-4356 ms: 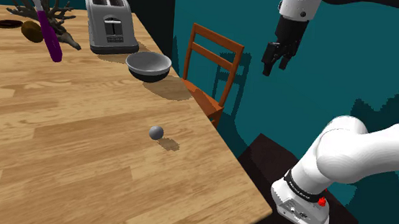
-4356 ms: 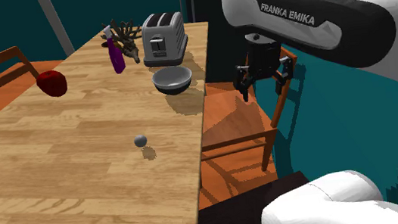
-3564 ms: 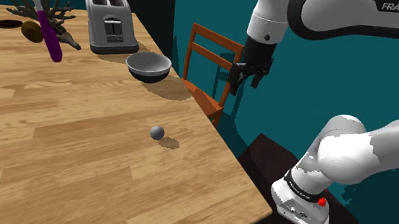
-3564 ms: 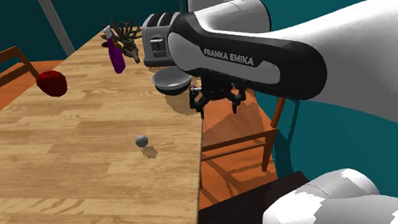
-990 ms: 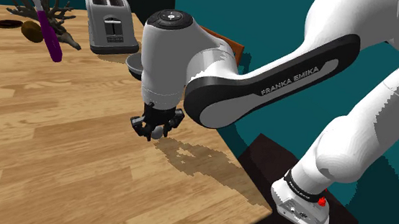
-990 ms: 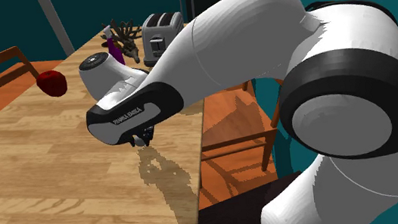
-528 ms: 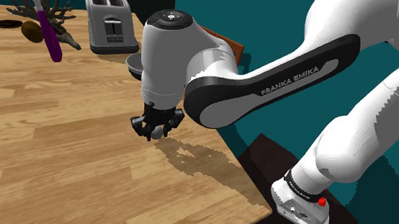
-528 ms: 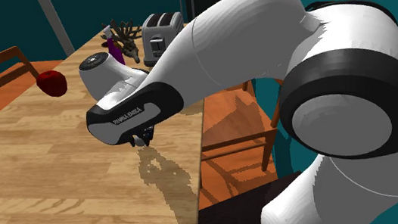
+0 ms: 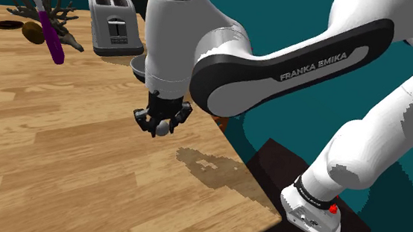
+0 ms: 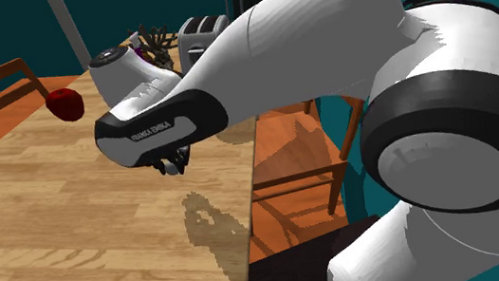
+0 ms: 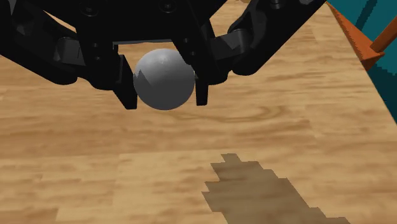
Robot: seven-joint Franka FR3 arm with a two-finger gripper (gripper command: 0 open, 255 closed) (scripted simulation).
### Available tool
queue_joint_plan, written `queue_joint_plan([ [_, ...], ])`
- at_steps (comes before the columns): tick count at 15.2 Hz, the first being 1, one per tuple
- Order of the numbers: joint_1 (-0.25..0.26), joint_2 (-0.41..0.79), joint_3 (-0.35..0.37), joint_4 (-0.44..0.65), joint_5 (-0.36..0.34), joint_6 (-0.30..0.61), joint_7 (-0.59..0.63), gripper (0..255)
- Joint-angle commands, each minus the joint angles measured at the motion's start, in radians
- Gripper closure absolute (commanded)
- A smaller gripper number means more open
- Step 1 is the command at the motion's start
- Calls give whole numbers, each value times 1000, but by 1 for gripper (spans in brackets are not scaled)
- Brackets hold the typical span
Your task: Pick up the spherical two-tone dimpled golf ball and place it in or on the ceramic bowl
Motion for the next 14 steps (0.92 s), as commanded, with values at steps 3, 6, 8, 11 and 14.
queue_joint_plan([
  [3,2,-21,-7,38,19,-54,-20,255],
  [6,2,-33,-12,69,29,-93,-31,255],
  [8,2,-39,-15,90,34,-119,-38,255],
  [11,2,-47,-19,125,40,-158,-47,255],
  [14,2,-51,-23,161,44,-198,-55,255],
])
